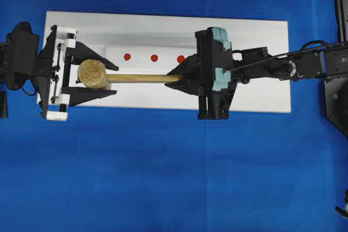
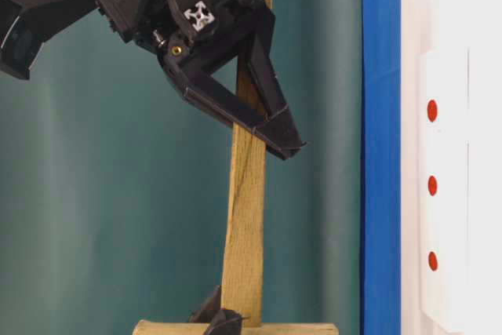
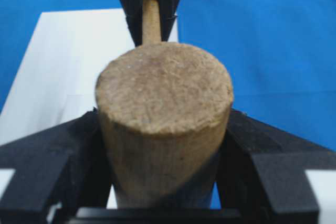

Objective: Hit the mark with a hammer.
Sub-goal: 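Grasp the mallet head with the left gripper, then hold the head with the left gripper and regrasp the handle with the right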

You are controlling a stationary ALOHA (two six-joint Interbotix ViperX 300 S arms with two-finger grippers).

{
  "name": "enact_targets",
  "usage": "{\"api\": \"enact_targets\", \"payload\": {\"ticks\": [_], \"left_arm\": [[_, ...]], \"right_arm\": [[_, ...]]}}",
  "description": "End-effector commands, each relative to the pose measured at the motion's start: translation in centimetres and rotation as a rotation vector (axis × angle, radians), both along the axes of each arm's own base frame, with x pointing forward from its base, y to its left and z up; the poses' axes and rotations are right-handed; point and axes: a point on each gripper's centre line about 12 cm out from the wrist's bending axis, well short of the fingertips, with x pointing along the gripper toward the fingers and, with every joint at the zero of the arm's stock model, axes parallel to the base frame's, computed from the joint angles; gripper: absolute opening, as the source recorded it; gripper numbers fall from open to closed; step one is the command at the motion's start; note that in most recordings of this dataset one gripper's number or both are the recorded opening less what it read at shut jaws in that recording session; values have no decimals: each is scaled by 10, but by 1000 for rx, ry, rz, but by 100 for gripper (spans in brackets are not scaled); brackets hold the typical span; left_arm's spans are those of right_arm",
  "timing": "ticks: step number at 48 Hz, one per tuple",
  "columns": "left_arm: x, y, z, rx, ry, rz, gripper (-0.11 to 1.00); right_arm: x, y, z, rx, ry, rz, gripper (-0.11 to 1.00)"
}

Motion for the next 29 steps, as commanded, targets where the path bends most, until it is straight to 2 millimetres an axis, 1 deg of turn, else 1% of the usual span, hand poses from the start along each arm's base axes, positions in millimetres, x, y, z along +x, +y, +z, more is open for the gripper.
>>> {"api": "enact_targets", "payload": {"ticks": [1,19,21,23,29], "left_arm": [[3,1,8,-3,-23,4,44],[2,1,10,-5,-28,5,44],[2,1,10,-5,-28,5,44],[2,1,10,-5,-29,5,44],[2,1,11,-6,-31,5,44]], "right_arm": [[4,0,17,-5,-45,0,1],[5,-2,18,-3,-49,-11,2],[5,-1,17,-1,-49,-14,6],[5,-3,17,-2,-51,-20,13],[4,-4,17,-9,-54,-33,48]]}}
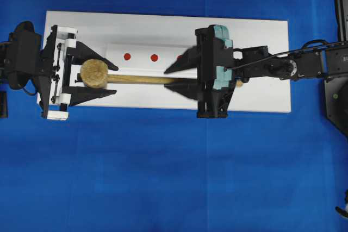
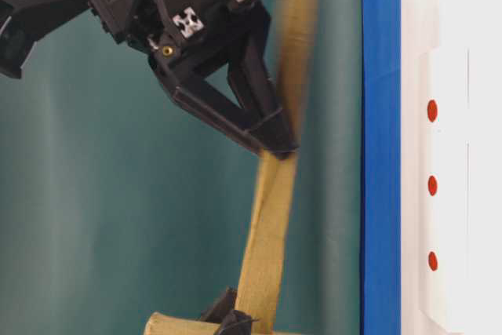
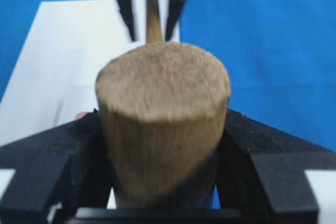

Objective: Hit the mark with a hammer.
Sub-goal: 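Hold the head with the left gripper and regrasp the handle with the right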

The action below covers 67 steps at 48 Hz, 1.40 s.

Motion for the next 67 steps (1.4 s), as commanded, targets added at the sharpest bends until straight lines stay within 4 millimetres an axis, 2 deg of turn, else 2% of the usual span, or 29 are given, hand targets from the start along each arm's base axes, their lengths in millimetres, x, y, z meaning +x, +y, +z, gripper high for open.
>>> {"api": "enact_targets", "payload": {"ticks": [1,6,8,10,14,23,38,49,57,67], "left_arm": [[2,0,10,-5,-35,2,44],[2,1,11,-8,-34,7,44],[2,2,11,-14,-34,12,44],[2,5,11,-27,-32,22,44],[1,9,10,-67,-26,45,44],[4,13,16,-235,-38,96,44],[11,8,31,-710,-74,171,44],[11,8,31,-1019,-68,231,44],[11,8,32,-1122,-62,253,44],[14,8,34,-1148,-71,252,44]], "right_arm": [[3,-2,15,-7,-42,-14,55],[3,-4,15,-21,-46,-23,84],[4,-5,16,-24,-49,-29,92],[4,-6,16,-27,-51,-35,95],[4,-6,16,-29,-52,-38,91],[4,-5,17,-61,-51,-22,92],[3,-10,16,-119,-53,-37,92],[4,-11,11,-132,-39,-34,92],[5,-10,10,-139,-35,-28,91],[7,-10,8,-171,-27,-13,86]]}}
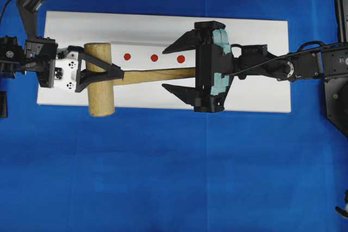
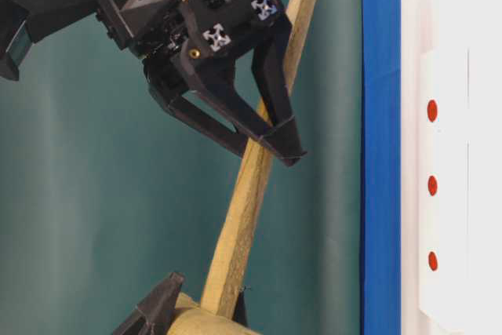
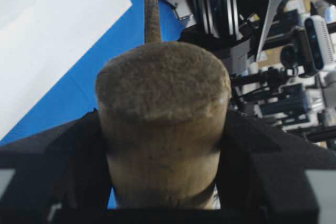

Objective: Hit the mark with a hammer.
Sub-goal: 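Hold the head with the left gripper and regrasp the handle with the right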

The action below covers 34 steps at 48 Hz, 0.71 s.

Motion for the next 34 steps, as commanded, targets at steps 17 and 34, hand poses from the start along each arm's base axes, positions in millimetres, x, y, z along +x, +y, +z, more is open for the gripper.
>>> {"api": "enact_targets", "payload": {"ticks": [17,34], "left_arm": [[5,-1,22,51,-70,-14,44],[6,2,22,75,-69,-9,44]], "right_arm": [[5,5,8,-26,-6,60,7],[5,5,8,-26,-6,60,7]]}}
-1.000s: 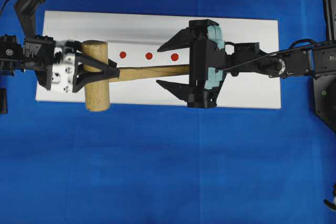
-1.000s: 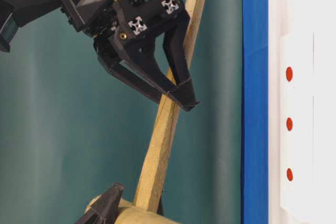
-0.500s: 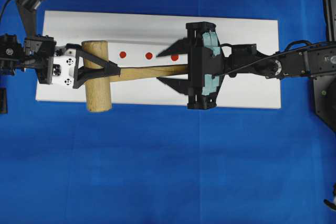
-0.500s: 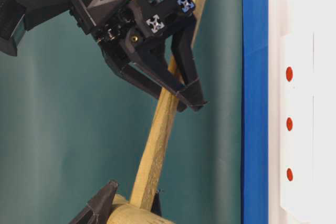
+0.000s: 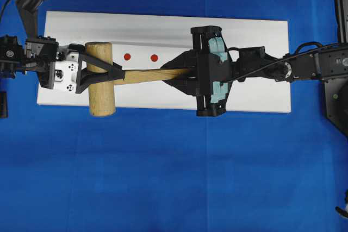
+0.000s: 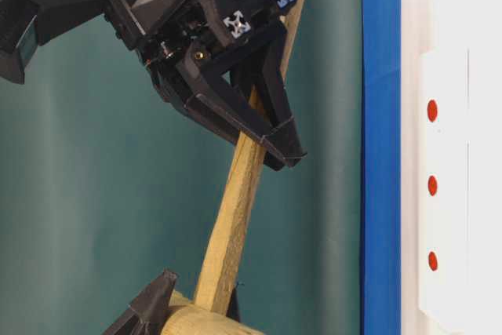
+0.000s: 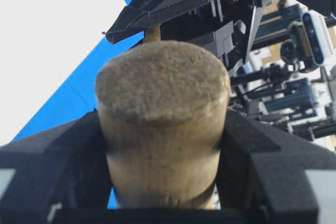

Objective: Hit the mark with a hammer.
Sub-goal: 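Hold the head with the left gripper and regrasp the handle with the right, then open the left gripper and lift the mallet with the right gripper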

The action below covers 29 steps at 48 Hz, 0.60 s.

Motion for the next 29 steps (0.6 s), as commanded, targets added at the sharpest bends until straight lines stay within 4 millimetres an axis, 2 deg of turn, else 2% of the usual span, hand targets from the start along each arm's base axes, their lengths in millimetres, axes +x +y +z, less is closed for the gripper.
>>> {"api": "enact_targets", "payload": {"ticks": [1,11,17,20,29], "left_arm": [[4,3,18,12,-60,6,44],[4,6,15,31,-28,12,47],[4,5,15,55,-26,6,80],[3,5,15,66,-28,4,90],[0,6,14,78,-24,3,89]], "right_arm": [[4,1,13,1,-35,3,7],[4,3,13,6,-33,12,7],[4,3,13,8,-33,10,7],[5,3,13,10,-35,10,7],[2,3,14,27,-37,-1,7]]}}
